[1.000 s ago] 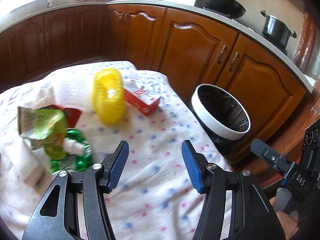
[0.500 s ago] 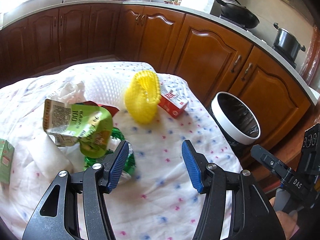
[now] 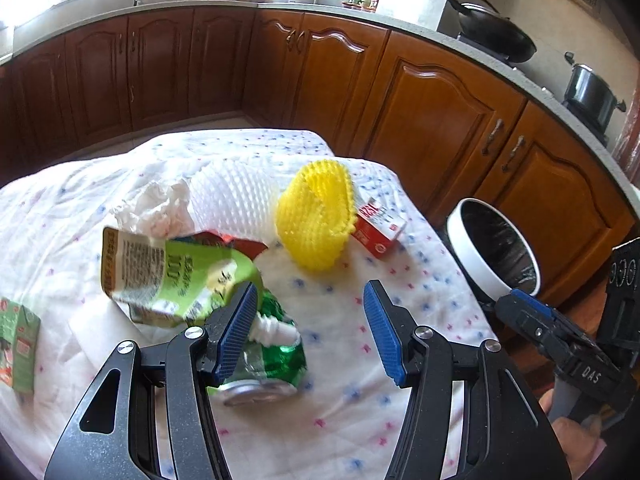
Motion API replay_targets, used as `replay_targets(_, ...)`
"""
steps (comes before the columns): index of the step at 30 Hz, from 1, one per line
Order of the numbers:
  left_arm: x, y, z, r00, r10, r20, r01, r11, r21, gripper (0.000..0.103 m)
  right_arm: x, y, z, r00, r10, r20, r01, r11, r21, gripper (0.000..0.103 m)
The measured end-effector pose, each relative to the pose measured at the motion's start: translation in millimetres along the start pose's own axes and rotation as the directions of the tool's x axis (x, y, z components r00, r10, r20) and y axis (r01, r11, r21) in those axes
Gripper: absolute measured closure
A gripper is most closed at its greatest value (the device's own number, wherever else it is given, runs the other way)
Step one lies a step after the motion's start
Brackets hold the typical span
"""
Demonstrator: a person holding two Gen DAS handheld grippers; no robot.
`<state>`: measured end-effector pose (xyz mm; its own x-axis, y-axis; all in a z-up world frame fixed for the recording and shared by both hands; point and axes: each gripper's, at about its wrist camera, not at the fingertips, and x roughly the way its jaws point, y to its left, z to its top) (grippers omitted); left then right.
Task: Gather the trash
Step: 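Move both open grippers back to the yellow mesh net and carton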
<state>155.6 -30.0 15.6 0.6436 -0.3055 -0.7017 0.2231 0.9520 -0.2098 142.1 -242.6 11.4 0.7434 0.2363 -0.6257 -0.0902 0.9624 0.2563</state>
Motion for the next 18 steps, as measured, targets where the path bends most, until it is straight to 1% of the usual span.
replay_targets(7, 20.4, 0.6, 29.2, 0.999, 0.027, -0.028, -0.026, 1.000, 0.010, 0.047, 45.7, 1.6, 28.0, 0.996, 0.025, -0.090, -0.035, 0.993, -0.110, 0.012)
replay_targets(12, 46.0, -3.6, 50.0, 0.997, 0.047, -0.068, -0.045, 0.999, 0.025, 0.047, 80.6, 9.4, 39.5, 0.991, 0.004, -0.135, -0.035, 0.973, -0.227, 0.013)
replay_targets(15, 58.0, -5.8, 57.0, 0.995, 0.060, -0.081, -0.057, 0.998, 0.039, 0.047, 98.8, 7.9, 43.2, 0.987, 0.008, -0.158, -0.047, 0.969, -0.244, 0.016)
replay_targets(18, 71.2, -6.9, 61.7, 0.992, 0.077, -0.096, -0.072, 0.996, 0.057, 0.047, 114.8, 2.9, 46.0, 0.984, -0.001, -0.180, -0.044, 0.968, -0.248, 0.023)
